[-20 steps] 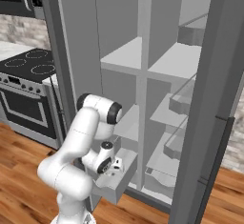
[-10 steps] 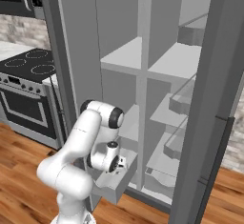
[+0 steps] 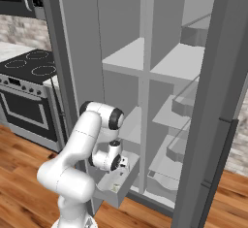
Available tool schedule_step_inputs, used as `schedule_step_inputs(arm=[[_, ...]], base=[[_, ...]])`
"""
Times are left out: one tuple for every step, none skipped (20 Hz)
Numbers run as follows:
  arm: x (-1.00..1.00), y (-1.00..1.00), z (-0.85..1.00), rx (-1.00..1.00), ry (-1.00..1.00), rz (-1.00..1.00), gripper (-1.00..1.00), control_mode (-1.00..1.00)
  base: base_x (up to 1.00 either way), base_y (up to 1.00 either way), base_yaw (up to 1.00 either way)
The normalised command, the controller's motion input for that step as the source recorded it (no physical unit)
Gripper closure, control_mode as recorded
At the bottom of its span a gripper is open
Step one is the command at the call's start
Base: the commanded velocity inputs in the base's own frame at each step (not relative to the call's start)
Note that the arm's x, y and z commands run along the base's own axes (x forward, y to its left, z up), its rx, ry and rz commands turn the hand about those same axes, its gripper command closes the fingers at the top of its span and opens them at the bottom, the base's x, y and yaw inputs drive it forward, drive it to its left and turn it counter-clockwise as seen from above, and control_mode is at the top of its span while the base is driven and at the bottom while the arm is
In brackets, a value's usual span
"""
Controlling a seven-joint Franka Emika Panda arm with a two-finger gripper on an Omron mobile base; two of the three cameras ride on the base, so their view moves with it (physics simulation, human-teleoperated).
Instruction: Take the lemon wedge and garlic from the fridge shelf and place them in the freezer drawer to begin freezing them.
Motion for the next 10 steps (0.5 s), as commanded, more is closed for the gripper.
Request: schedule_step_inputs(arm=[[-0.31, 0.0, 0.03, 0.0, 0.0, 0.0, -1.0, -1.0], [-0.31, 0.0, 0.09, 0.0, 0.0, 0.0, -1.0, -1.0], [-0.37, 0.0, 0.14, 0.0, 0.0, 0.0, -1.0, -1.0], [-0.47, 0.0, 0.27, 0.0, -0.01, -0.02, -1.0, -1.0], [-0.64, 0.0, 0.4, 0.02, -0.04, -0.05, -1.0, -1.0], [-0.71, 0.0, 0.49, 0.02, -0.05, -0.07, -1.0, -1.0], [-0.8, 0.0, 0.64, 0.01, -0.09, -0.09, -1.0, -1.0], [-0.85, 0.0, 0.72, 0.0, -0.12, -0.1, -1.0, -1.0], [-0.86, 0.0, 0.82, 0.0, -0.14, -0.12, -1.0, -1.0], [-0.89, 0.0, 0.94, 0.0, -0.17, -0.13, -1.0, -1.0]], base=[[0.0, 0.0, 0.0], [0.0, 0.0, 0.0], [0.0, 0.0, 0.0], [0.0, 0.0, 0.0], [0.0, 0.0, 0.0], [0.0, 0.0, 0.0], [0.0, 0.0, 0.0], [0.0, 0.0, 0.0], [0.0, 0.0, 0.0], [0.0, 0.0, 0.0]])
